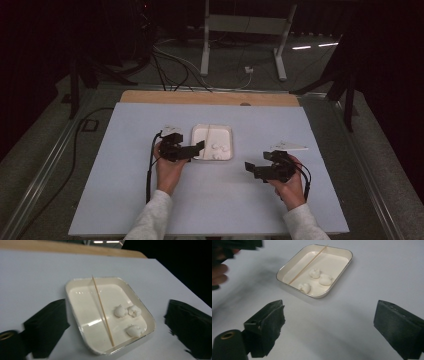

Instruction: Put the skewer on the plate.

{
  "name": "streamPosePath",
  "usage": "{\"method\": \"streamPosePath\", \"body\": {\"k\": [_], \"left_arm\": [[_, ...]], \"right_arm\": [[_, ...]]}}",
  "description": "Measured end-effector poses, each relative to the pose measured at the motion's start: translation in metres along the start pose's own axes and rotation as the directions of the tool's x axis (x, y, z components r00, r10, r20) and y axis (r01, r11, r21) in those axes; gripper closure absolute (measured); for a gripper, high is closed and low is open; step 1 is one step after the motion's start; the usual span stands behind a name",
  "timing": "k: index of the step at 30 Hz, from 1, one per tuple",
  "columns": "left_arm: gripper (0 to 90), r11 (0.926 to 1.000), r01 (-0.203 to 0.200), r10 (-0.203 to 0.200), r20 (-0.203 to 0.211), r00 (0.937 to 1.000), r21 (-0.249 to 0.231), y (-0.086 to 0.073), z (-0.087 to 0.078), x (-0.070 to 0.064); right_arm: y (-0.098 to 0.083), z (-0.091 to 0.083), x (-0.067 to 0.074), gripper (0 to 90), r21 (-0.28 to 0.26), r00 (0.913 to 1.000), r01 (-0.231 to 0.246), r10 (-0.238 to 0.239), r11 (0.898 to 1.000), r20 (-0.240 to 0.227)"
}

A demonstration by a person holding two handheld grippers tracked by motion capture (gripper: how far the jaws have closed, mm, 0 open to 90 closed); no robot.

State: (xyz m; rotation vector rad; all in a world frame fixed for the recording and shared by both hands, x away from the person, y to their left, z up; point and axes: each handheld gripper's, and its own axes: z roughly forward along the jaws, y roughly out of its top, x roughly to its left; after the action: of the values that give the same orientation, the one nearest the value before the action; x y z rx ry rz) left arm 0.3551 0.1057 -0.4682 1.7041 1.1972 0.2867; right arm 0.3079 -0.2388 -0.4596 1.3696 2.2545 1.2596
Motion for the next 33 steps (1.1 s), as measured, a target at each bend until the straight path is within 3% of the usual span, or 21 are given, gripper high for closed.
{"method": "streamPosePath", "body": {"k": [4, 8, 13, 22, 25, 29, 33], "left_arm": [[0.7, 0.9937, -0.099, 0.098, -0.024, 0.9949, -0.052, 0.002, -0.03, 0.005], [0.6, 0.9846, -0.141, 0.139, -0.028, 0.9899, -0.103, -0.001, -0.058, 0.015], [0.7, 0.9713, -0.189, 0.185, -0.044, 0.9818, -0.144, -0.009, -0.089, 0.024], [0.7, 0.9531, -0.233, 0.215, -0.112, 0.9702, -0.193, -0.031, -0.128, 0.039], [0.7, 0.9507, -0.244, 0.219, -0.145, 0.9649, -0.191, -0.042, -0.132, 0.044], [0.7, 0.9547, -0.221, 0.187, -0.174, 0.9668, -0.199, -0.052, -0.136, 0.052], [0.7, 0.9521, -0.212, 0.172, -0.187, 0.9671, -0.22, -0.06, -0.143, 0.052]], "right_arm": [[-0.002, -0.004, -0.003, 5.1, -0.009, 1.0, 0.008, -0.008, 1.0, 0.005], [-0.007, -0.011, -0.006, 3.3, -0.029, 0.999, 0.031, -0.03, 0.999, 0.033], [-0.017, -0.02, -0.017, 3.1, -0.068, 0.9991, 0.011, -0.008, 0.998, 0.042], [-0.033, -0.039, -0.033, 1.9, -0.148, 0.9981, 0.003, 0.006, 0.989, 0.061], [-0.038, -0.044, -0.034, 1.0, -0.17, 0.9975, 0.013, -0.001, 0.985, 0.07], [-0.045, -0.049, -0.036, 1.0, -0.195, 0.9949, 0.033, -0.014, 0.98, 0.1], [-0.051, -0.054, -0.039, 0.9, -0.211, 0.9938, 0.029, -0.006, 0.977, 0.111]]}}
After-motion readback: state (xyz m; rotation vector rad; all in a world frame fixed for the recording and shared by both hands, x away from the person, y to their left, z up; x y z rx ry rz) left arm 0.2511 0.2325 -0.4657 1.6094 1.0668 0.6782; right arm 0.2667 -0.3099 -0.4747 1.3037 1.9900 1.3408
